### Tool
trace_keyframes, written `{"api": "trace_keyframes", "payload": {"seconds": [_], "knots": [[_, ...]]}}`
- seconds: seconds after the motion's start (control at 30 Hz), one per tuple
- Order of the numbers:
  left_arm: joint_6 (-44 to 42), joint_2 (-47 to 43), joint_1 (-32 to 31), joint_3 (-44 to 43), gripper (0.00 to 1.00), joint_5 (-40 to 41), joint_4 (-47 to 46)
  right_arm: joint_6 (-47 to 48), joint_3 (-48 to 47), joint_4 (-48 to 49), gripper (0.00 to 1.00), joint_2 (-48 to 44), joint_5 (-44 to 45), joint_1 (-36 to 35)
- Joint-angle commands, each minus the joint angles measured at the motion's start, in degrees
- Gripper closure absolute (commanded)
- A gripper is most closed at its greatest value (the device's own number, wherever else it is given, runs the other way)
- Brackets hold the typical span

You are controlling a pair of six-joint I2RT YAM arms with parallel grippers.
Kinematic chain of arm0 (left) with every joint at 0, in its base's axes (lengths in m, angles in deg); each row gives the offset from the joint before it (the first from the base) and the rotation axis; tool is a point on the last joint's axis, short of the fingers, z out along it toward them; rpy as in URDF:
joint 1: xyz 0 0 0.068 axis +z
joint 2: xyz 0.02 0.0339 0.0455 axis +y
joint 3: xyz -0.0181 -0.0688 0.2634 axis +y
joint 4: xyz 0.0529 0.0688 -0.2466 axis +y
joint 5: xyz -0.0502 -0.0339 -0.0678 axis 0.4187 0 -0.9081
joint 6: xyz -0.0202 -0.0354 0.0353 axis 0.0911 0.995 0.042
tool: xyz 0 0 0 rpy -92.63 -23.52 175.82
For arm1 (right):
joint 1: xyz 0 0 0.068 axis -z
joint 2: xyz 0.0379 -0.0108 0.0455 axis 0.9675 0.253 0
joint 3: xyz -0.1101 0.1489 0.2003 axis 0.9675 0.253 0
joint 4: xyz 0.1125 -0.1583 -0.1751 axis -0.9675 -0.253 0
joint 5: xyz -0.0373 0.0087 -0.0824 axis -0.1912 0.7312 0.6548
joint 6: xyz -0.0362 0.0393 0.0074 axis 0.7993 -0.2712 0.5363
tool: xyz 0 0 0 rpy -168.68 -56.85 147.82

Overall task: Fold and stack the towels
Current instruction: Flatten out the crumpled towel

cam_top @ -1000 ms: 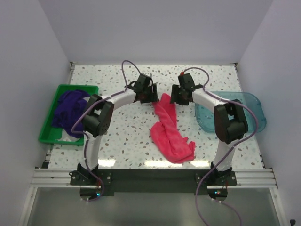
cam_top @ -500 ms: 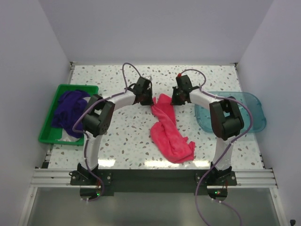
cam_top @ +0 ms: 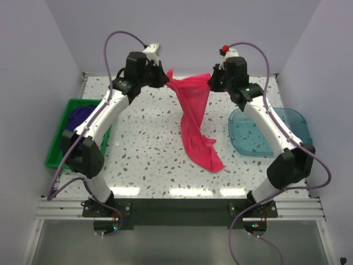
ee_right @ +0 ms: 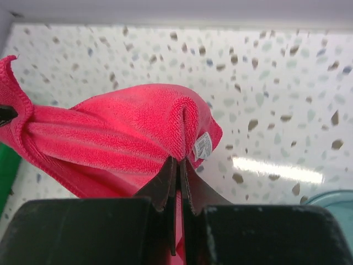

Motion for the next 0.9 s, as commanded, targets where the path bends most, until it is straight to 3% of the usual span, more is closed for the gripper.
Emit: {"api": "trace_keyframes", "payload": {"seconds": [0.0,0.17,0.37,0.53,0.77,0.87], "knots": [[-7.92,-5.66,0.99,-12.36,1.00,-1.02,5.74,5.21,-6.91,-2.99,1.00,-6.14,3.43,0.83],[-10.30,-12.32,0.99,-19.70,1.00,-3.91,7.16,6.27,-11.66,-3.61,1.00,-12.20,0.71,0.83],[-10.56,-25.68,0.99,-12.77,1.00,-10.77,3.38,8.38,-10.43,-3.08,1.00,-23.45,-5.45,0.83],[-9.69,-33.16,0.99,-13.64,1.00,-12.80,5.84,8.55,-13.33,-5.01,1.00,-29.87,-8.61,0.74],[-7.84,-30.64,0.99,-22.59,1.00,-10.26,11.28,5.31,-21.50,-8.27,1.00,-27.34,-9.94,0.74],[-7.84,-26.42,0.99,-24.01,1.00,-4.37,14.89,3.72,-21.07,-7.74,1.00,-24.53,-9.76,0.74]]}}
